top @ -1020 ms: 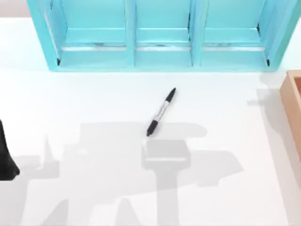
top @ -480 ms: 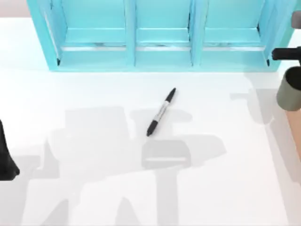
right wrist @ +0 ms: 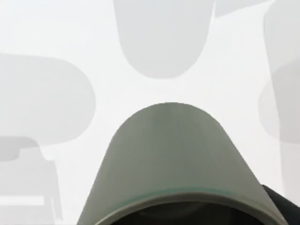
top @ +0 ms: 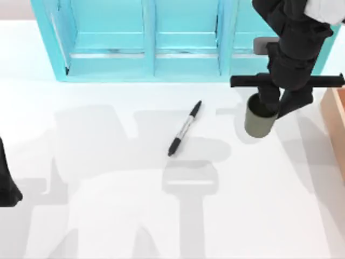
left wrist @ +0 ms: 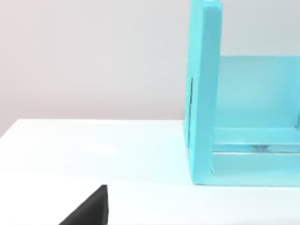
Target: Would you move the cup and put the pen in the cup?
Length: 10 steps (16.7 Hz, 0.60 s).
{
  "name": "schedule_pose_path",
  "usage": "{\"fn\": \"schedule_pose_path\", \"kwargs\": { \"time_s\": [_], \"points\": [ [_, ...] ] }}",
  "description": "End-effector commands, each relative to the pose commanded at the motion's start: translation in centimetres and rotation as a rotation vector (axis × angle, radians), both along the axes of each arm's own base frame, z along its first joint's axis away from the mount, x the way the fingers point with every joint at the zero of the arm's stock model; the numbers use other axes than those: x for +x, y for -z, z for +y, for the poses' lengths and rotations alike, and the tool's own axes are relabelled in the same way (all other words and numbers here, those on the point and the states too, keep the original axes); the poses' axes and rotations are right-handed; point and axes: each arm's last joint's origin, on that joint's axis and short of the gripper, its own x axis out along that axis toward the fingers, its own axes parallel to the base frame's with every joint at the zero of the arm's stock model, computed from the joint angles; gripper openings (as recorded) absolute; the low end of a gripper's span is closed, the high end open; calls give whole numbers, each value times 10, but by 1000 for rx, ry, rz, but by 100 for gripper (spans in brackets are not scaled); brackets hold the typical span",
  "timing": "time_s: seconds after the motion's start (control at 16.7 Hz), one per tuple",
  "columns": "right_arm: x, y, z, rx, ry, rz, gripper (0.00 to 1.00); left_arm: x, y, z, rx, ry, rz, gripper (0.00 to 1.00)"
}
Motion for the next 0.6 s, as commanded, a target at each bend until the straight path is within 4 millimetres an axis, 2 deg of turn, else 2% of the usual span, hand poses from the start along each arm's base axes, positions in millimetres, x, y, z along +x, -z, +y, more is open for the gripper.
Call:
{"fn": "schedule_pose_path", "kwargs": {
  "time_s": [0.24, 0.6],
  "points": [
    [0, 3, -1, 0, 5, 8, 0, 0, 0, 0, 0, 0, 0, 100],
    [1, 39, 5, 3, 1, -5, 0, 0, 0, 0, 0, 0, 0, 100]
  ]
}}
